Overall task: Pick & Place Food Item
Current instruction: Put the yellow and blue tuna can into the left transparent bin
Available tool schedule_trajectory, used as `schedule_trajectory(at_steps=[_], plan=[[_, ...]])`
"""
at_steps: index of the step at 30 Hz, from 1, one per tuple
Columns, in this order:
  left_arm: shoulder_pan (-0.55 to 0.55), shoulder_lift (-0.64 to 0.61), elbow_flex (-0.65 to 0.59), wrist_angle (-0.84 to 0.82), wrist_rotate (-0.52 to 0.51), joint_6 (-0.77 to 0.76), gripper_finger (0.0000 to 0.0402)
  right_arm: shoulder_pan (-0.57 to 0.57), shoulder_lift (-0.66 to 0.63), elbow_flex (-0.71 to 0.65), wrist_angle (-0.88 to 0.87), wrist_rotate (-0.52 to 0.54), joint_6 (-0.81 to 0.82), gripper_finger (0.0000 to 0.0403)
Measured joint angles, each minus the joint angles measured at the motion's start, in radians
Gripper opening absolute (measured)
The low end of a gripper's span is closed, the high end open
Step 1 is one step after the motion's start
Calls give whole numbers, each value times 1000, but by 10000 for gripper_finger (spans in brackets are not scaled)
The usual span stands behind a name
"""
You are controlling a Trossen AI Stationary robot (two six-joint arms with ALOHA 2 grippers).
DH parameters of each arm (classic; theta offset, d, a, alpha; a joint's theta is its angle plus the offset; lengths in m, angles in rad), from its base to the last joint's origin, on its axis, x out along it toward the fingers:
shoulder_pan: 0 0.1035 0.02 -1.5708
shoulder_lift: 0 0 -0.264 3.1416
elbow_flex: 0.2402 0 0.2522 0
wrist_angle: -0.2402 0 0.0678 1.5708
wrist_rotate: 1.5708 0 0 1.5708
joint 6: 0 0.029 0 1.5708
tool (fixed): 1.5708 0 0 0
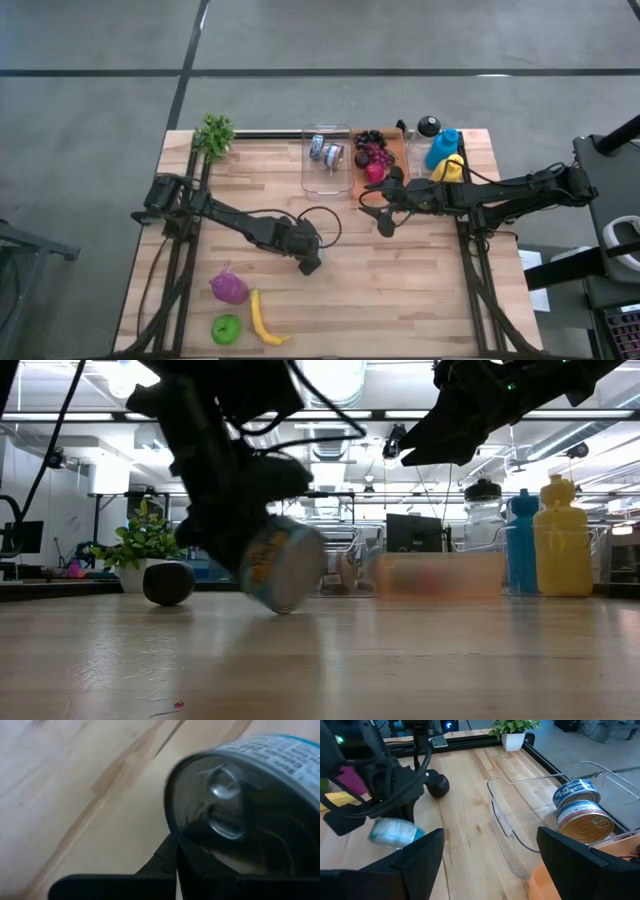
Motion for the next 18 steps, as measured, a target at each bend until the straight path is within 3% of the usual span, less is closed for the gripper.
schedule_trajectory(at_steps=[18], plan=[[5, -7, -47, 21, 0, -21, 1, 0, 0, 0, 0, 0, 0, 297]])
